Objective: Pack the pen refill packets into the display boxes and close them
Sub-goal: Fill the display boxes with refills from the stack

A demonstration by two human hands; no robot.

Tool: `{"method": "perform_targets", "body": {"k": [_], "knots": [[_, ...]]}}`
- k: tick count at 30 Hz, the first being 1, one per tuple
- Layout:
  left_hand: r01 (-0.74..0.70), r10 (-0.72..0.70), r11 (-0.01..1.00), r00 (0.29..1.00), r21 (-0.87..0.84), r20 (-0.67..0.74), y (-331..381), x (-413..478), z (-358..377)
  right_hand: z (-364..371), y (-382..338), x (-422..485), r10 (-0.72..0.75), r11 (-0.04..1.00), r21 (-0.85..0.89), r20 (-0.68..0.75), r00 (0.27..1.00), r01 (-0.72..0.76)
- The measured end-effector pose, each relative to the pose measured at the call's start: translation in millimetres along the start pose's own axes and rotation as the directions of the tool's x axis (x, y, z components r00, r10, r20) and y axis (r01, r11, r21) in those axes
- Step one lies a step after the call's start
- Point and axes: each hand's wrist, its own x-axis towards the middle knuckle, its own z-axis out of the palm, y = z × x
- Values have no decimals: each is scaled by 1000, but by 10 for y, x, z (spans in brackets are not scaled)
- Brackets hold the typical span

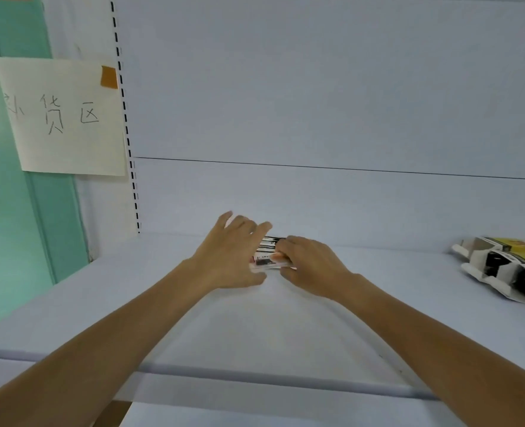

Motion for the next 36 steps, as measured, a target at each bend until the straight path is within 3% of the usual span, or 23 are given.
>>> {"method": "perform_targets", "body": {"k": [2,4,7,9,13,18,22,25,30,36], "knots": [[66,-67,998,993,13,95,101,112,91,-59,124,-84,-86,995,43,-4,996,87],[98,-95,994,994,-52,61,193,194,137,-128,294,-201,-78,988,129,-18,997,79],[124,-116,981,991,-149,64,345,324,161,-183,566,-403,137,965,237,-95,986,-111],[105,-100,988,994,-113,53,499,435,144,-196,735,-501,241,915,337,-10,971,-223],[20,-20,997,1000,71,4,898,751,153,-258,1065,-650,193,955,202,134,972,-217],[211,-187,959,973,-190,135,1445,1238,174,-607,2061,-956,236,971,-18,-56,970,-237],[274,-214,909,954,-315,210,1988,1697,261,-732,3123,-1398,424,902,-26,-127,897,-430],[258,-210,895,963,-364,167,2353,2022,280,-822,3848,-1660,503,863,-20,-44,863,-504],[321,-286,867,947,-381,146,2742,2244,358,-865,4483,-1707,458,858,85,320,829,-506],[462,-453,811,884,-358,114,2904,2089,267,-817,4593,-1602,420,897,-7,322,848,-441]]}}
